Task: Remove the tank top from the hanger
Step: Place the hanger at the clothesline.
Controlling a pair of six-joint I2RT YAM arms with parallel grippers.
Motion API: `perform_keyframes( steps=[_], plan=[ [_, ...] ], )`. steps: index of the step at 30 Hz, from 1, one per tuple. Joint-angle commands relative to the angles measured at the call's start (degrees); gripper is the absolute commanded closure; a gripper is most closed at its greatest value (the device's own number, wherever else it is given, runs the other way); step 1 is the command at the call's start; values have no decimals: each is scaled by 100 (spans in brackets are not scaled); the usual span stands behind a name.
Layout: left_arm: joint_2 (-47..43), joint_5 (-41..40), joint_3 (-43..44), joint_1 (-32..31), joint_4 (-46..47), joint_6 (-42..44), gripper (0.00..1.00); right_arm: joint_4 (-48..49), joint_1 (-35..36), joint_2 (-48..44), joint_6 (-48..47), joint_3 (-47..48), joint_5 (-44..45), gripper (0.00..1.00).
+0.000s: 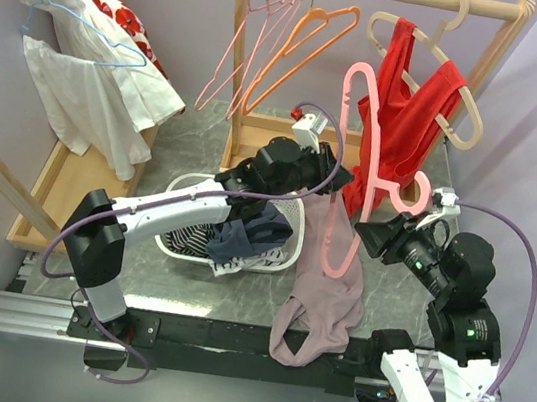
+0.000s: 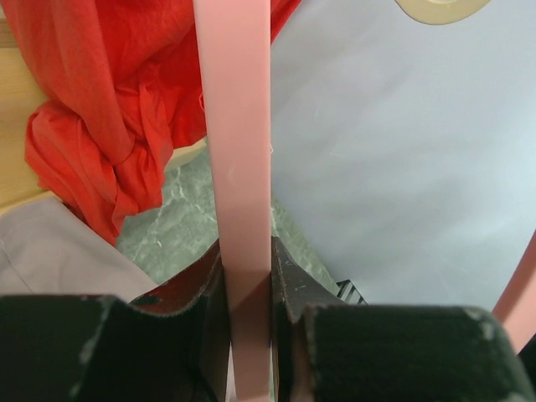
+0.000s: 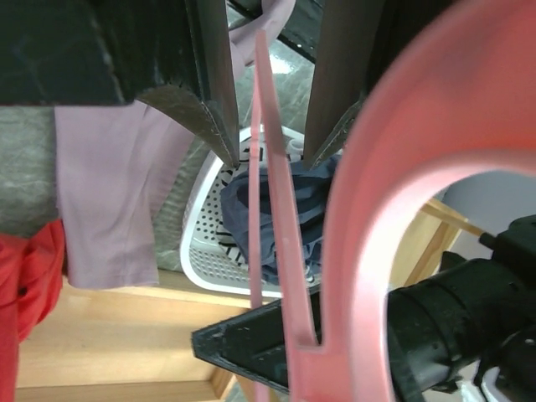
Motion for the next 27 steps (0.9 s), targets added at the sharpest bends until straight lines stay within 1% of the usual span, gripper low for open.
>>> perform_keyframes(
  steps=[1, 4, 5, 6, 8, 9, 12, 13, 16, 19, 24, 27],
  plan=[
    [-11, 185, 235, -10, 400, -140, 77, 432, -1, -75, 47, -125, -304, 56],
    [41, 264, 279, -10, 427, -166, 76, 493, 8, -83, 91, -213, -323, 56],
    [59, 282, 288, -19, 427, -184, 76, 476, -1, -66, 91, -222, -314, 58],
    [59, 300, 306, -19, 427, -175, 75, 459, -1, -66, 65, -213, -279, 68],
    [59, 361, 297, -19, 435, -175, 74, 380, -1, -66, 13, -135, -165, 79],
    [68, 379, 262, -19, 435, -158, 73, 371, -1, -66, -23, -91, -60, 87],
    [41, 545, 122, -19, 532, -184, 66, 432, -1, -84, -84, 59, 239, 93],
    [50, 607, 78, -19, 558, -175, 61, 441, -10, -66, -110, 181, 301, 93],
    [33, 765, -72, -27, 594, -149, 53, 493, -1, 83, -163, 410, 442, 93],
    [-20, 818, -177, -28, 550, -96, 53, 555, -10, 198, -172, 533, 451, 90],
    [67, 976, -134, -28, 479, -52, 55, 529, -1, 373, -190, 674, 109, 90],
    [199, 1169, 6, -27, 453, -105, 59, 546, -1, 374, -190, 666, 82, 89]
  ],
)
